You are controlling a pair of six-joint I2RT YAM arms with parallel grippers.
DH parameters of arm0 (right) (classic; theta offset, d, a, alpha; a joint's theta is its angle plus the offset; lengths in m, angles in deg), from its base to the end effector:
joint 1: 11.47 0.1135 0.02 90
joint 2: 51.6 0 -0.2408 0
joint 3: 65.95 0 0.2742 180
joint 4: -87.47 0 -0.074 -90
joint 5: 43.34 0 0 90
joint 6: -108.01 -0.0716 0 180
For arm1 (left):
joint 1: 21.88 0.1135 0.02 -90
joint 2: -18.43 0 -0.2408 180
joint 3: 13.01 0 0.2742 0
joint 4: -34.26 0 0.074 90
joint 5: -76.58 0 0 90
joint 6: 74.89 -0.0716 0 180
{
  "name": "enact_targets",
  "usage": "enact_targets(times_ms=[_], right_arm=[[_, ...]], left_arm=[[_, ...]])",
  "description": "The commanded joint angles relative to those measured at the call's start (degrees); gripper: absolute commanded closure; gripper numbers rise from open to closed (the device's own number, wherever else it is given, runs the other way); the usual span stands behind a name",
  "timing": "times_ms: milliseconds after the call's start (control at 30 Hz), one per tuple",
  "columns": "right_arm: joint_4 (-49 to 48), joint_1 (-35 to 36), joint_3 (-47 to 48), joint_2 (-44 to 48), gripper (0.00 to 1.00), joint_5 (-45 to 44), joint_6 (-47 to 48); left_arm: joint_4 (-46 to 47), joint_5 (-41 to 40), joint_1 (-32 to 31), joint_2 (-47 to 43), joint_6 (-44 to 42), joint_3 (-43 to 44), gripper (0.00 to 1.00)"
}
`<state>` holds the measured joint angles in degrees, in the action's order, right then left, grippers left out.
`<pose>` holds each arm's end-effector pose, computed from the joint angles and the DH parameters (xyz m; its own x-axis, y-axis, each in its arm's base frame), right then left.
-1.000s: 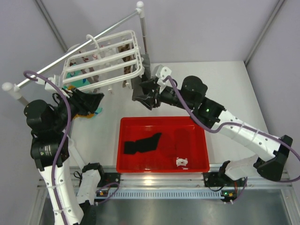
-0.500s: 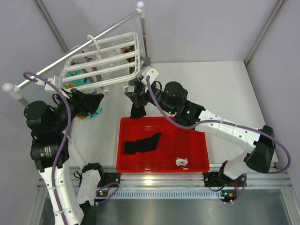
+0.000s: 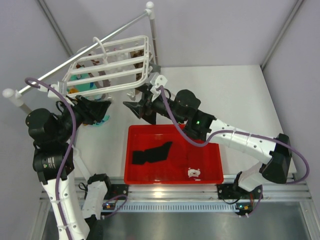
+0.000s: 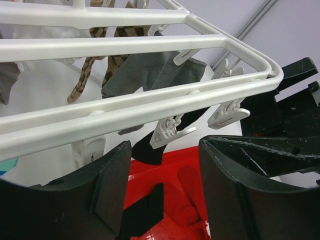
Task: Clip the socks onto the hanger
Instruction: Open the clamp at the hanger.
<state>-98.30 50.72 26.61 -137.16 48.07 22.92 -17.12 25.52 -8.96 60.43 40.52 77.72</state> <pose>0.1923 0.3683 0.4192 0.1794 0.1567 -0.9712 -0.8833 0.4603 -0.0889 0.1577 -0.0100 0.4747 -0.2287 -0.3949 -0.8898 0.3763 0.8071 -0.4549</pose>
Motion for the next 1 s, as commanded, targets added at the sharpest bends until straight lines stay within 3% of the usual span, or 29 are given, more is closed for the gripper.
enact_targets(times_ms=[0, 167, 267, 300, 400, 500, 633, 900, 967], right_arm=[[-4.79, 1.26, 2.52, 0.13, 0.30, 2.37, 0.19], [-4.96, 1.17, 2.61, -0.57, 0.42, 3.51, 1.07], [-4.96, 1.09, 2.61, -0.66, 0.54, 5.26, 2.12], [-4.96, 1.00, 2.70, -0.66, 0.64, 5.62, 2.21], [-4.35, 0.82, 3.31, -0.66, 0.73, 6.50, 2.65], [-3.38, 0.82, 3.66, -0.49, 0.76, 6.67, 3.35], [-1.72, 0.12, 4.19, -0.22, 0.81, 13.94, 3.53], [6.54, -1.37, 10.16, -2.07, 1.00, 22.75, 0.55], [8.56, -1.64, 11.74, -2.77, 1.00, 24.25, -0.51]], left_arm=[[2.35, 0.08, -0.10, -0.34, -0.18, -0.56, 0.39], [2.18, 0.08, -0.10, -0.42, -0.36, -0.30, 0.39], [2.27, 1.05, -0.18, -0.34, 0.08, -0.21, 0.39], [2.44, 2.01, -0.18, -0.34, 0.34, -0.21, 0.40], [3.67, 5.60, -0.10, -0.69, 1.30, -0.30, 0.40], [5.85, 9.74, -0.18, -0.95, 3.50, -0.39, 0.41], [10.43, 17.82, -0.18, -1.48, 6.76, -1.62, 0.41], [16.33, 19.42, -0.18, -0.78, 5.09, -1.80, 0.44], [18.07, 19.42, -0.18, -0.43, 4.91, -1.79, 0.44]])
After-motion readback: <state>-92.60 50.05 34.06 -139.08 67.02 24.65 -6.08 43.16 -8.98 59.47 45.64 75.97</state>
